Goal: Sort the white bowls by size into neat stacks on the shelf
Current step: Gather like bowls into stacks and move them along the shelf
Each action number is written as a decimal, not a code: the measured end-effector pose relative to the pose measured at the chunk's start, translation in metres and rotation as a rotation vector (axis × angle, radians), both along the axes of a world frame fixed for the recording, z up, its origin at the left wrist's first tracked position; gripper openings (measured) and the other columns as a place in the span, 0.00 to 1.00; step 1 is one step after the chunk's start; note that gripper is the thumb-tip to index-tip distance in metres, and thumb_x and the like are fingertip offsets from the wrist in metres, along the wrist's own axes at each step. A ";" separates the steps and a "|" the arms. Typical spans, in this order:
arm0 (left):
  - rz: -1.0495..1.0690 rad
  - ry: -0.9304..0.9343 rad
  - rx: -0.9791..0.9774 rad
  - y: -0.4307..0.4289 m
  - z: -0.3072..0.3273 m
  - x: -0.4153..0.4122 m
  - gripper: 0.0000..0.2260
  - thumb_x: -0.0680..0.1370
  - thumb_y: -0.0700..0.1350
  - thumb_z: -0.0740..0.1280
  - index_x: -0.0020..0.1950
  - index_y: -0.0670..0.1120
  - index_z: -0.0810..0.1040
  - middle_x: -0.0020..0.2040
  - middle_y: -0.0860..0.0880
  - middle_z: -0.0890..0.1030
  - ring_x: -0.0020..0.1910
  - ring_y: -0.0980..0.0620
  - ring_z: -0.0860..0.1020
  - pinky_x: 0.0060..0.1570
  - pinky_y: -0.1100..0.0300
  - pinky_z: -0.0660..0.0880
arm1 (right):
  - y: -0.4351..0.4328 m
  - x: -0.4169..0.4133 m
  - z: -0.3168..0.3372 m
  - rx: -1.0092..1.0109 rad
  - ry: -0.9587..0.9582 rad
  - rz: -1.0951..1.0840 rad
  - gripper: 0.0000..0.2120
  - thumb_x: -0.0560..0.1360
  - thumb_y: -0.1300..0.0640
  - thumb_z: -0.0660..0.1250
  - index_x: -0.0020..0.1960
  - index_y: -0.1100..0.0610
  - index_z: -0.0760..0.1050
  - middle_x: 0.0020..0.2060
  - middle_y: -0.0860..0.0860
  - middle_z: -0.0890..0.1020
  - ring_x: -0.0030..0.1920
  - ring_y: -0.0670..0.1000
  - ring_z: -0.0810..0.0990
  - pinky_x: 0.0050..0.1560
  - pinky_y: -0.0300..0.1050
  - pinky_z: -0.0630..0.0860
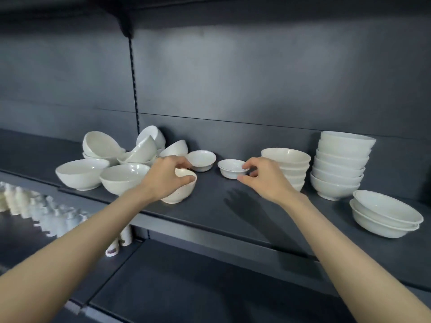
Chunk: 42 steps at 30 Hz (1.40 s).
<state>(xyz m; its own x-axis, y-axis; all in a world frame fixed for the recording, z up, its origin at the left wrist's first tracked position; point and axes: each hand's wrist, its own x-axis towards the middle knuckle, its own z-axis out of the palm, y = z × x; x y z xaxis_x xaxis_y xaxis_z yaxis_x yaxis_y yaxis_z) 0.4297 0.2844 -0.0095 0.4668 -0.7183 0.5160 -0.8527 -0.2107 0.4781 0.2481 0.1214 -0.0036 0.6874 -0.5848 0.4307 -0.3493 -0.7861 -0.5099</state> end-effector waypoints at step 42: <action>-0.071 0.111 -0.064 0.049 -0.025 0.140 0.16 0.74 0.48 0.72 0.59 0.46 0.78 0.61 0.48 0.78 0.62 0.49 0.73 0.56 0.65 0.63 | 0.064 0.132 -0.027 0.350 -0.188 -0.053 0.39 0.59 0.48 0.82 0.64 0.51 0.69 0.55 0.42 0.76 0.55 0.45 0.75 0.48 0.37 0.70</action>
